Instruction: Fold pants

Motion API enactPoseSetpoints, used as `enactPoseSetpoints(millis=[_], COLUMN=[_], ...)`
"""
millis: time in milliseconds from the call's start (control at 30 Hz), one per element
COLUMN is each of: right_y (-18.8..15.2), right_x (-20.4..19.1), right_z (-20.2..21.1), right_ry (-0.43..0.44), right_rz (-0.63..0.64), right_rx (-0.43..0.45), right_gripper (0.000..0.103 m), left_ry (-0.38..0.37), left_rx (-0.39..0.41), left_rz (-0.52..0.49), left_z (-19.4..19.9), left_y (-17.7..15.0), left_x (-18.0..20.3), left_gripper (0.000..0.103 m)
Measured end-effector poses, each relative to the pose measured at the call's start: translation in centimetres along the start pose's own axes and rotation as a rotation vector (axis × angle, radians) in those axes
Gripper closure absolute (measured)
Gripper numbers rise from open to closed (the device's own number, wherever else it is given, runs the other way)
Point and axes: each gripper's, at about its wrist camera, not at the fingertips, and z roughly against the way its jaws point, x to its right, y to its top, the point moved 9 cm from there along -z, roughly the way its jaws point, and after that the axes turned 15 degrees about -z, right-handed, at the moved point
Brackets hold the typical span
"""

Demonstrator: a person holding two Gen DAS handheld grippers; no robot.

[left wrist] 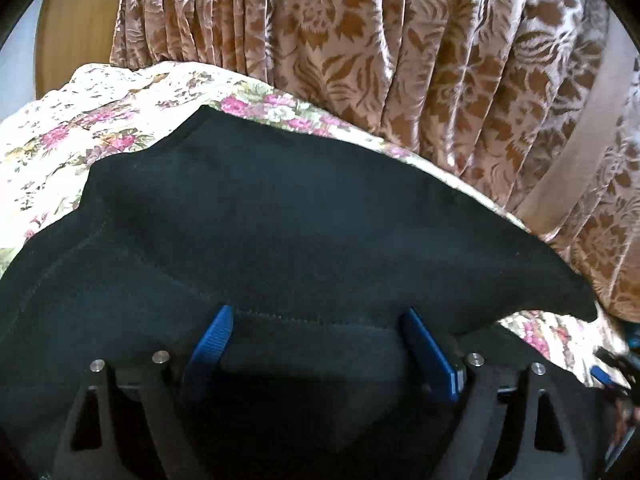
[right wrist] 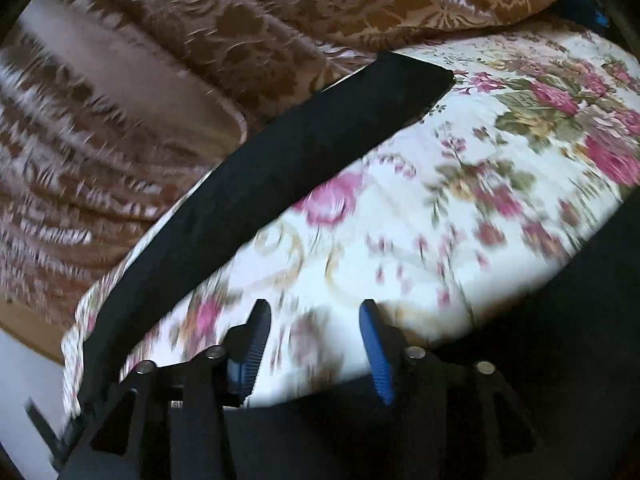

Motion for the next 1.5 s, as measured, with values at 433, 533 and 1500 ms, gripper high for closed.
enactPoseSetpoints(millis=[433,533,1500], right_y=[12.8,13.8,2.4], right_x=[0.6,1.3,-6.6], right_z=[-8.2,-9.0,-4.5], right_ry=[0.025,0.037,-0.151], right_rz=[-0.316,-0.382,0.242], right_rx=[0.100,0.096,0.194], right_gripper=[0.065,0.086,0.075], left_ry=[-0.055,-0.063,-0.093], left_rx=[0.060,0.063,-0.036], left_rz=[0.022,0.019,0.052], left_z=[-0.4,-0.5,-0.7], left_y=[-0.4,-0.4,0.3], left_x=[0.1,0.1,0.2], left_gripper=[0.007,0.006,0.003])
